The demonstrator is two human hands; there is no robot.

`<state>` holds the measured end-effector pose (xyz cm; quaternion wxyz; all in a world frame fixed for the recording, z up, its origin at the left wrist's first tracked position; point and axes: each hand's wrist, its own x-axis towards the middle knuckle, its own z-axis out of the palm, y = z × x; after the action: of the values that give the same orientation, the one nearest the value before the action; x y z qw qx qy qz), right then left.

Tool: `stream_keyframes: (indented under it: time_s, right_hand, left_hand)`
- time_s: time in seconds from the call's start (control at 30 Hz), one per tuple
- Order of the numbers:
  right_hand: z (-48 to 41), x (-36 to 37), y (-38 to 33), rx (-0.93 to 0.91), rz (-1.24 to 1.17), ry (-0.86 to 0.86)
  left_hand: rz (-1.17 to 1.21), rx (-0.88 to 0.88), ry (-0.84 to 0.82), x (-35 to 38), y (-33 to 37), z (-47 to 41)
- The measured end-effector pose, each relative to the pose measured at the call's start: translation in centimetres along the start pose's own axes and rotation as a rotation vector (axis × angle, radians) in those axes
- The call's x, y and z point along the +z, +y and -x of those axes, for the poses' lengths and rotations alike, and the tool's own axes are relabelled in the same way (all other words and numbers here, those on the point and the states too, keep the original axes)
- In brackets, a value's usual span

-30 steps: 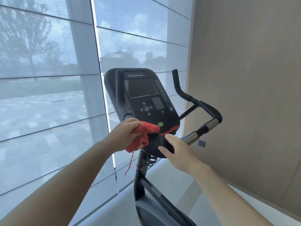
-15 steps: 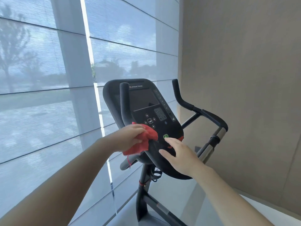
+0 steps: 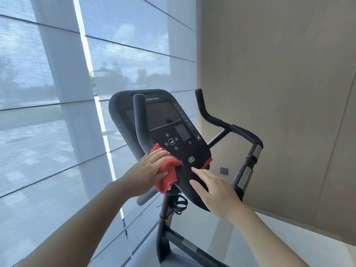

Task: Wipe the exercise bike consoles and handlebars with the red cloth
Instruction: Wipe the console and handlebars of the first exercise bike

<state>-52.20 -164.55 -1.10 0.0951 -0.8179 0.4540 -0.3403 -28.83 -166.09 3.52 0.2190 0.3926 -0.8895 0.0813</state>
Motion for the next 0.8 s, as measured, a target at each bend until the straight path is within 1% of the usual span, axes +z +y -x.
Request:
stream_keyframes:
  time_s: [0.07,0.2,0.37,0.47,0.6,0.7,0.8]
  right_hand:
    - [0.0,0.1,0.0,0.0,0.004,-0.002]
    - [0.1,0.1,0.2,0.001,-0.007,-0.005]
    - [0.0,0.1,0.3,-0.024,-0.005,0.014]
    - [-0.1,0.1,0.4,-0.035,-0.013,0.022]
    - [-0.1,-0.1,0.5,-0.05,-0.032,0.013]
    - [0.0,-0.2,0.6,-0.065,-0.04,0.006]
    - [0.0,-0.1,0.7,-0.078,-0.052,0.027]
  left_hand:
    - [0.018,-0.008,0.028,0.4,0.3,0.3]
    - [0.012,-0.025,-0.008,0.2,0.8,0.8]
    - [-0.002,-0.121,-0.048,-0.3,0.9,0.3]
    - [-0.014,-0.227,-0.057,-0.3,1.2,-1.1]
    - [0.087,-0.337,0.049,0.5,3.0,-1.5]
    - [0.171,-0.371,0.108,1.0,5.0,-0.7]
    - [0.189,-0.384,0.146,1.3,6.2,-0.3]
